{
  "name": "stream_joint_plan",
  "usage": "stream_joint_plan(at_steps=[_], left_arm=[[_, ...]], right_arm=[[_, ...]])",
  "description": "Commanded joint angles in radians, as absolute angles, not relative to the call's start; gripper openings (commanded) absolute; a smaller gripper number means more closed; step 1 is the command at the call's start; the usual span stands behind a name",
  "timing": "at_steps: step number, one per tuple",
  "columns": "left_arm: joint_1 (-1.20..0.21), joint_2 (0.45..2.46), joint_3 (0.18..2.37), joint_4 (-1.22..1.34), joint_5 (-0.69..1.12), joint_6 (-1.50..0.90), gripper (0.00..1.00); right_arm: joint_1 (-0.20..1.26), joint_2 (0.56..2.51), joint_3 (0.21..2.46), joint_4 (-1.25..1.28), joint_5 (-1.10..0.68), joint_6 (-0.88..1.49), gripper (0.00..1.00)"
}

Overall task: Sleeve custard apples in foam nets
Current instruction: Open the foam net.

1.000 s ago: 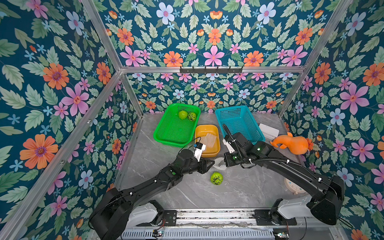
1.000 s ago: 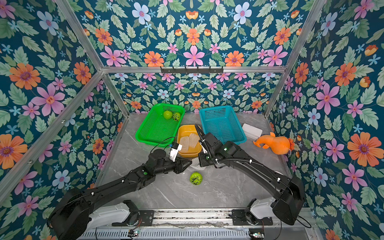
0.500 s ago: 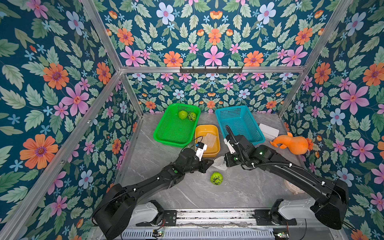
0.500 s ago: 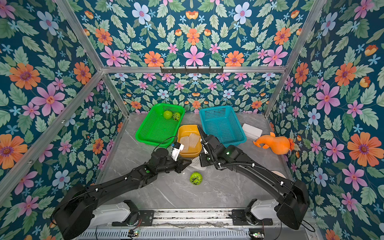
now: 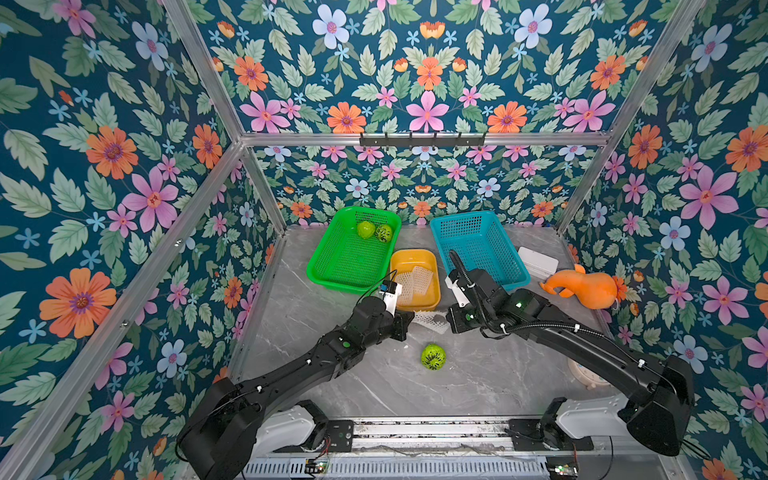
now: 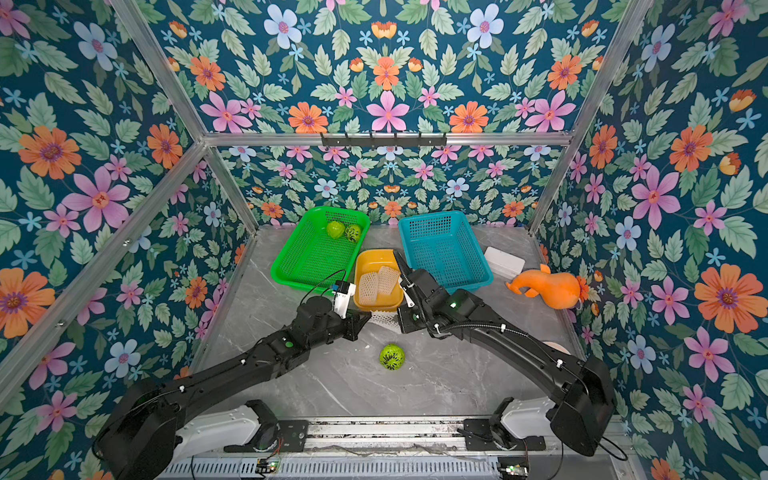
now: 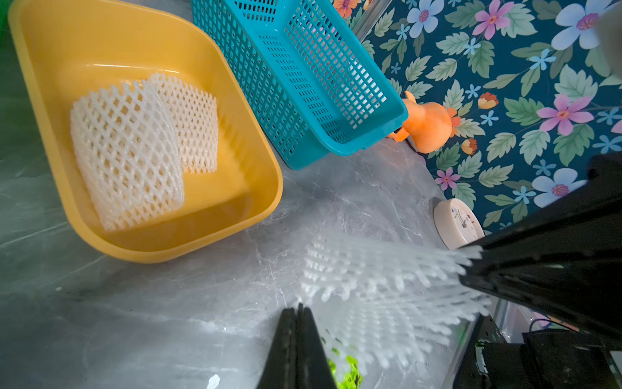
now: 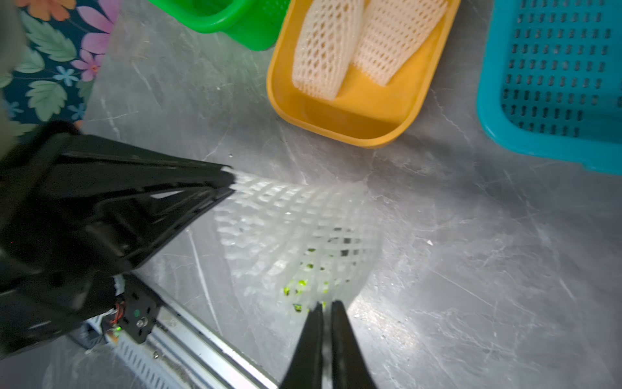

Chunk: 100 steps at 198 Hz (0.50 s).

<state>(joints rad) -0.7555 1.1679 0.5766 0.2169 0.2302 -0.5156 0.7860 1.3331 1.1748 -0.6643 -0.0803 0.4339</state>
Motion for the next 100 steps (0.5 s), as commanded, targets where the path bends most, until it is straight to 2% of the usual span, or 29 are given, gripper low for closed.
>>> stream_joint_plan(at_steps=[1, 13, 19, 45, 66, 72, 100], left_arm=[[-0.756, 1.165, 0.575, 0.272, 0.26, -0.469, 0.0], [-0.755, 1.149, 0.561, 0.283, 0.239, -0.437, 0.0], [-0.756, 1.139, 0.551, 0.29, 0.226, -0.414, 0.0], [-0.768, 1.079, 0.468, 0.388, 0.153, -0.299, 0.0], [-0.774, 1.052, 0.412, 0.461, 0.076, -0.245, 0.0], [-0.774, 1.055, 0.411, 0.469, 0.064, -0.237, 0.0], [-0.782, 1.084, 0.418, 0.513, 0.059, -0.229, 0.0]], right_arm=[[0.787, 1.325, 1.195, -0.637, -0.163, 0.429, 0.52], [0.779, 1.316, 1.206, -0.65, -0.18, 0.429, 0.53], [0.772, 1.313, 1.211, -0.658, -0.191, 0.432, 0.58], [0.705, 1.308, 1.232, -0.675, -0.268, 0.447, 0.61], [0.656, 1.304, 1.249, -0.678, -0.292, 0.46, 0.88], [0.653, 1.304, 1.255, -0.682, -0.28, 0.459, 0.99], [0.649, 1.33, 1.265, -0.683, -0.278, 0.469, 0.99]])
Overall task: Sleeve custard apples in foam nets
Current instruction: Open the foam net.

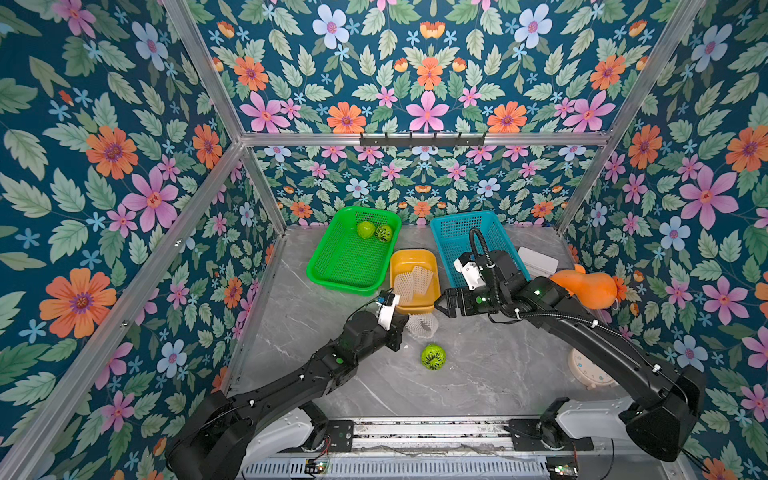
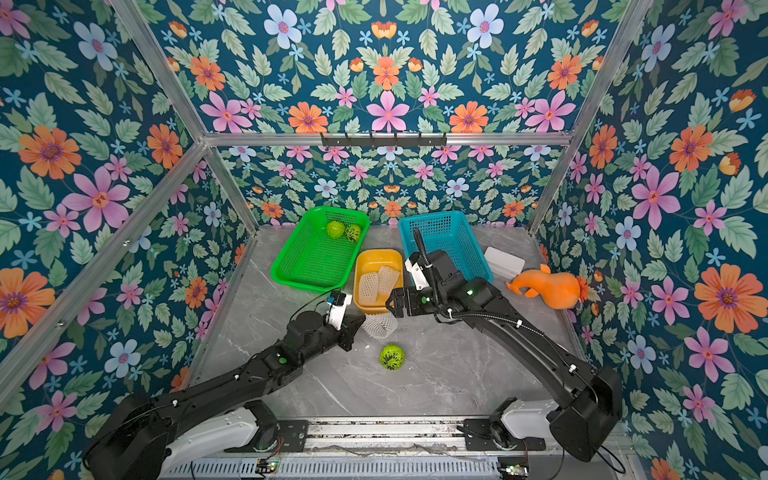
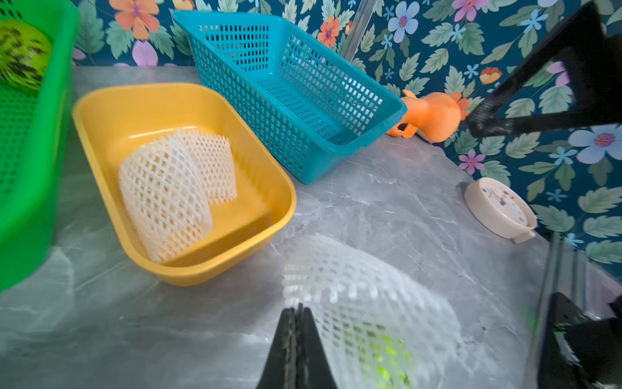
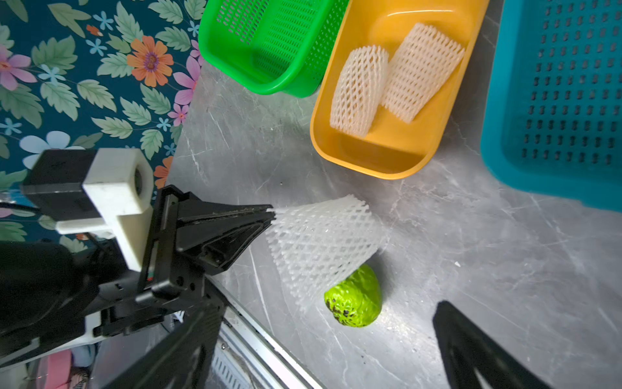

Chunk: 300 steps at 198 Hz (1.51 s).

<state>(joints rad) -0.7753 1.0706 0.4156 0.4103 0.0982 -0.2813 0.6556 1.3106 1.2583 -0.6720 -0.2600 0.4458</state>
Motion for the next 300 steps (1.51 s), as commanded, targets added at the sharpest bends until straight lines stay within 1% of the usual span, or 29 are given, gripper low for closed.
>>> stream_joint_plan(at_steps=[1, 12, 31, 47, 74, 86, 108, 127, 143, 154, 169, 181, 194, 212, 218, 229, 231, 234, 243, 250, 259, 260, 263, 278, 300], left_arm=[[-0.783, 1.084, 0.418, 0.517, 0.06, -0.228, 0.0], [-0.807, 1.082, 0.4, 0.57, 0.049, -0.211, 0.0], [-0.882, 1.067, 0.372, 0.645, -0.045, -0.14, 0.0], [-0.917, 1.066, 0.359, 0.684, -0.083, -0.105, 0.0], [-0.937, 1.063, 0.342, 0.731, -0.082, -0.084, 0.0], [-0.944, 1.061, 0.34, 0.732, -0.097, -0.075, 0.0], [-0.954, 1.055, 0.329, 0.744, -0.122, -0.067, 0.0], [-0.957, 1.055, 0.322, 0.761, -0.124, -0.067, 0.0], [-0.959, 1.063, 0.321, 0.764, -0.119, -0.069, 0.0], [-0.96, 1.069, 0.325, 0.76, -0.118, -0.07, 0.0], [-0.962, 1.074, 0.327, 0.752, -0.118, -0.073, 0.0], [-0.961, 1.075, 0.323, 0.754, -0.119, -0.076, 0.0], [-0.962, 1.076, 0.322, 0.756, -0.121, -0.078, 0.0], [-0.962, 1.078, 0.322, 0.759, -0.114, -0.083, 0.0], [-0.963, 1.078, 0.323, 0.759, -0.113, -0.082, 0.0], [-0.963, 1.078, 0.324, 0.754, -0.112, -0.085, 0.0], [-0.962, 1.078, 0.325, 0.753, -0.114, -0.085, 0.02], [-0.963, 1.078, 0.327, 0.748, -0.116, -0.085, 0.09], [-0.963, 1.078, 0.33, 0.729, -0.139, -0.094, 0.41], [-0.963, 1.075, 0.328, 0.711, -0.172, -0.113, 0.62], [-0.962, 1.067, 0.321, 0.688, -0.233, -0.14, 0.95], [-0.962, 1.066, 0.32, 0.685, -0.243, -0.145, 0.97], [-0.962, 1.059, 0.317, 0.677, -0.27, -0.156, 0.99], [-0.959, 1.02, 0.303, 0.609, -0.372, -0.212, 1.0], [-0.949, 0.945, 0.274, 0.533, -0.439, -0.289, 1.0]], right_arm=[[0.649, 1.331, 1.265, -0.683, -0.279, 0.471, 0.99], [0.637, 1.355, 1.263, -0.68, -0.307, 0.491, 0.99], [0.598, 1.399, 1.263, -0.679, -0.352, 0.551, 0.94], [0.571, 1.414, 1.245, -0.633, -0.403, 0.6, 0.93], [0.535, 1.44, 1.215, -0.556, -0.47, 0.657, 0.94], [0.525, 1.463, 1.201, -0.536, -0.529, 0.676, 0.95], [0.526, 1.494, 1.167, -0.517, -0.626, 0.693, 0.95], [0.526, 1.493, 1.112, -0.441, -0.675, 0.74, 0.96], [0.526, 1.493, 1.093, -0.374, -0.696, 0.771, 0.93], [0.526, 1.498, 1.094, -0.358, -0.71, 0.778, 0.86], [0.525, 1.502, 1.094, -0.348, -0.724, 0.781, 0.73], [0.526, 1.504, 1.092, -0.348, -0.726, 0.78, 0.58], [0.526, 1.509, 1.091, -0.349, -0.73, 0.775, 0.36], [0.525, 1.513, 1.088, -0.344, -0.722, 0.775, 0.11], [0.526, 1.51, 1.089, -0.346, -0.713, 0.77, 0.06], [0.526, 1.505, 1.098, -0.366, -0.683, 0.752, 0.06], [0.525, 1.504, 1.1, -0.373, -0.678, 0.748, 0.06], [0.524, 1.501, 1.105, -0.383, -0.665, 0.74, 0.06], [0.525, 1.495, 1.116, -0.411, -0.629, 0.717, 0.06], [0.525, 1.486, 1.119, -0.429, -0.604, 0.7, 0.06], [0.525, 1.473, 1.118, -0.442, -0.57, 0.675, 0.06], [0.524, 1.471, 1.118, -0.445, -0.567, 0.673, 0.06], [0.524, 1.466, 1.117, -0.449, -0.552, 0.665, 0.06], [0.524, 1.435, 1.103, -0.466, -0.49, 0.623, 0.07], [0.528, 1.387, 1.064, -0.437, -0.426, 0.586, 0.08]])
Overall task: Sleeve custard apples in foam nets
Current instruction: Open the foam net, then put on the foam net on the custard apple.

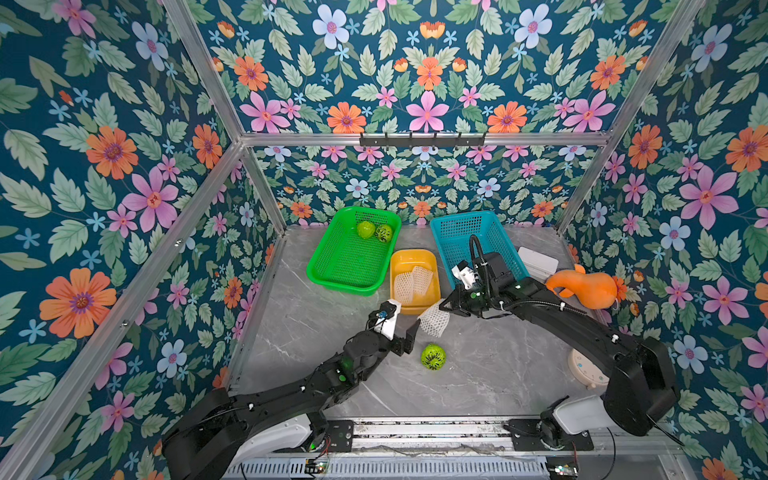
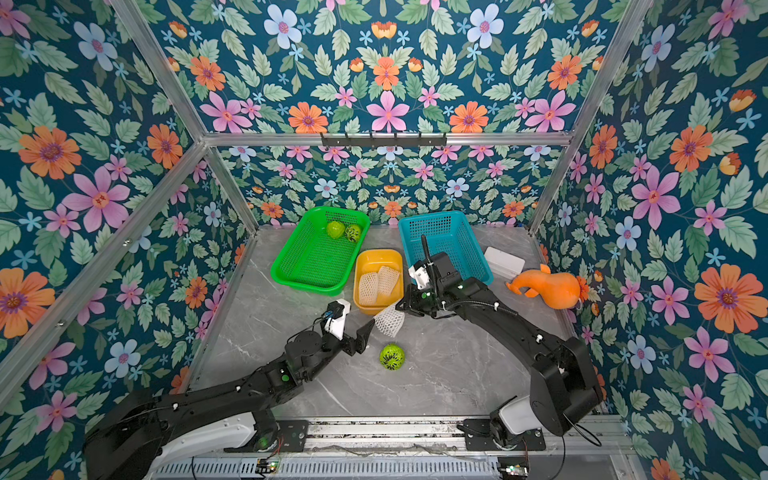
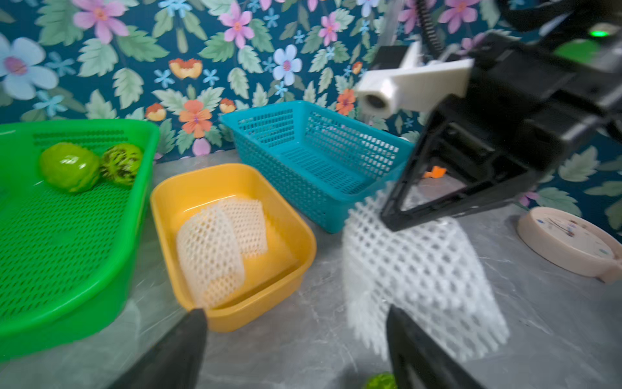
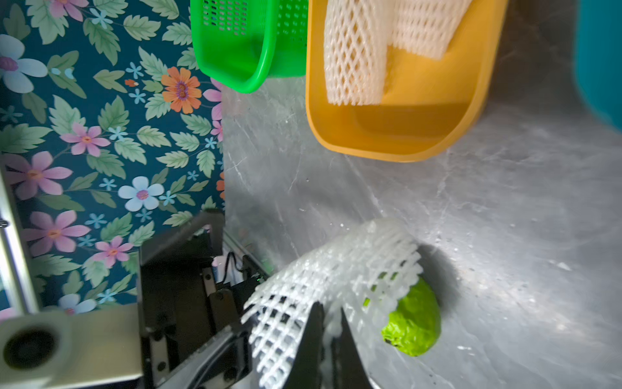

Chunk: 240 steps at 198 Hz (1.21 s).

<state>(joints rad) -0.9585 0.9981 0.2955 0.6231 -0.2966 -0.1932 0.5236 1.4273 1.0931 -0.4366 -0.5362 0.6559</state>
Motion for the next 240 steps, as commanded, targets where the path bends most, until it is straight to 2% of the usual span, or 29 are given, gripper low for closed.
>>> stream_joint_plan(at_steps=[1, 19, 42, 69, 106, 152, 240], left_arm=[[-0.948, 0.942, 0.272, 0.531, -0.441, -0.293, 1.0], [-0.909, 0.886, 0.244, 0.488, -0.443, -0.385, 1.0], [-0.855, 0.835, 0.222, 0.466, -0.354, -0.464, 1.0], [-0.854, 0.815, 0.232, 0.426, -0.321, -0.498, 1.0], [-0.853, 0.794, 0.215, 0.418, -0.319, -0.529, 1.0], [-0.853, 0.803, 0.214, 0.42, -0.286, -0.553, 0.99], [-0.853, 0.732, 0.193, 0.335, -0.295, -0.586, 0.99]], right_arm=[[0.527, 1.385, 1.06, -0.433, -0.425, 0.585, 0.08], [0.547, 1.356, 1.036, -0.405, -0.335, 0.544, 0.1], [0.608, 1.359, 1.05, -0.442, -0.17, 0.458, 0.1], [0.716, 1.368, 1.051, -0.459, 0.028, 0.384, 0.11], [0.789, 1.327, 0.979, -0.413, 0.219, 0.352, 0.13], [0.828, 1.317, 0.895, -0.292, 0.232, 0.344, 0.15], [0.986, 1.333, 0.843, -0.212, 0.287, 0.337, 0.16]])
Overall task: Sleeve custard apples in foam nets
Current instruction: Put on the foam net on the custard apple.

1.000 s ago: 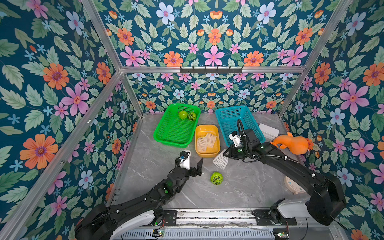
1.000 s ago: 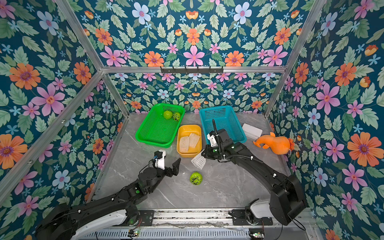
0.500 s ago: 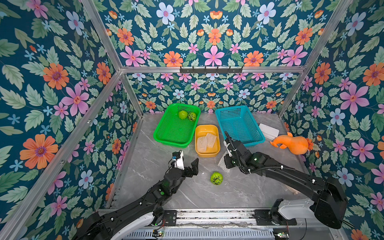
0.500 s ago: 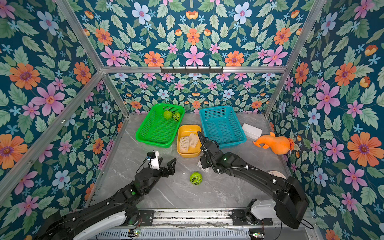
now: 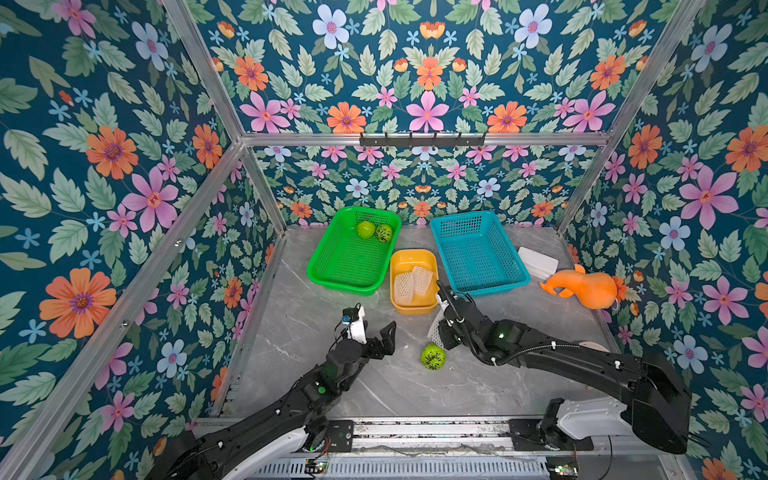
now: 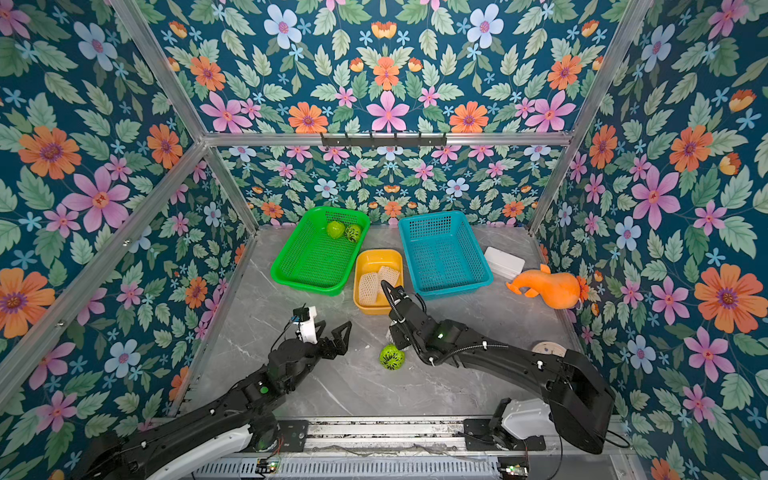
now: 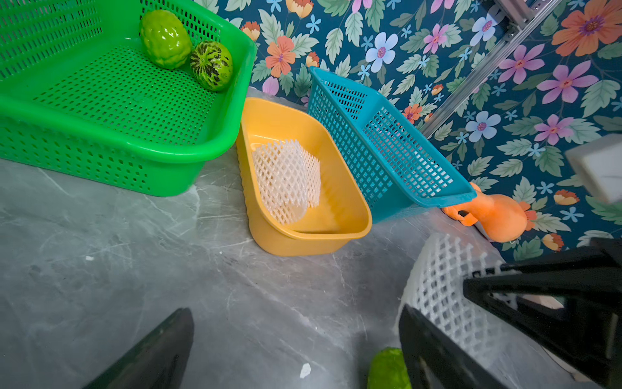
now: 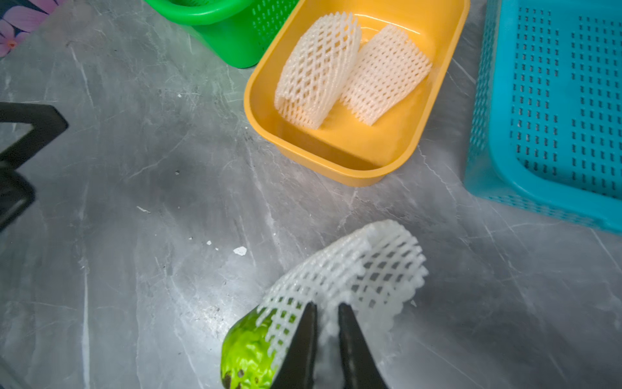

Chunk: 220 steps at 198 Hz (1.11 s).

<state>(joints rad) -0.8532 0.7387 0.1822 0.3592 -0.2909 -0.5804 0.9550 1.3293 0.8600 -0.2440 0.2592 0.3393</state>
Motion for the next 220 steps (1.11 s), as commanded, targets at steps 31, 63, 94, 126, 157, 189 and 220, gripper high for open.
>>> stream_joint_plan(at_steps=[31, 63, 94, 126, 157, 189, 220], left_arm=[[-0.853, 0.732, 0.201, 0.333, -0.29, -0.579, 0.99], [-0.853, 0.737, 0.199, 0.343, -0.285, -0.581, 0.98], [-0.853, 0.752, 0.201, 0.345, -0.261, -0.584, 0.97], [-0.854, 0.74, 0.181, 0.348, -0.272, -0.609, 0.97], [-0.854, 0.718, 0.167, 0.343, -0.281, -0.622, 0.97], [-0.854, 0.716, 0.166, 0.331, -0.276, -0.624, 0.97], [-0.853, 0.716, 0.161, 0.339, -0.276, -0.627, 0.97]], right_arm=[[1.029, 1.335, 0.811, -0.198, 0.299, 0.353, 0.19], [1.073, 1.331, 0.784, -0.175, 0.323, 0.371, 0.2], [1.091, 1.326, 0.767, -0.148, 0.317, 0.414, 0.21], [1.111, 1.326, 0.749, -0.113, 0.293, 0.453, 0.23], [1.134, 1.333, 0.763, -0.111, 0.28, 0.481, 0.23], [1.134, 1.308, 0.77, -0.139, 0.293, 0.509, 0.23], [1.134, 1.343, 0.74, -0.162, 0.322, 0.537, 0.23]])
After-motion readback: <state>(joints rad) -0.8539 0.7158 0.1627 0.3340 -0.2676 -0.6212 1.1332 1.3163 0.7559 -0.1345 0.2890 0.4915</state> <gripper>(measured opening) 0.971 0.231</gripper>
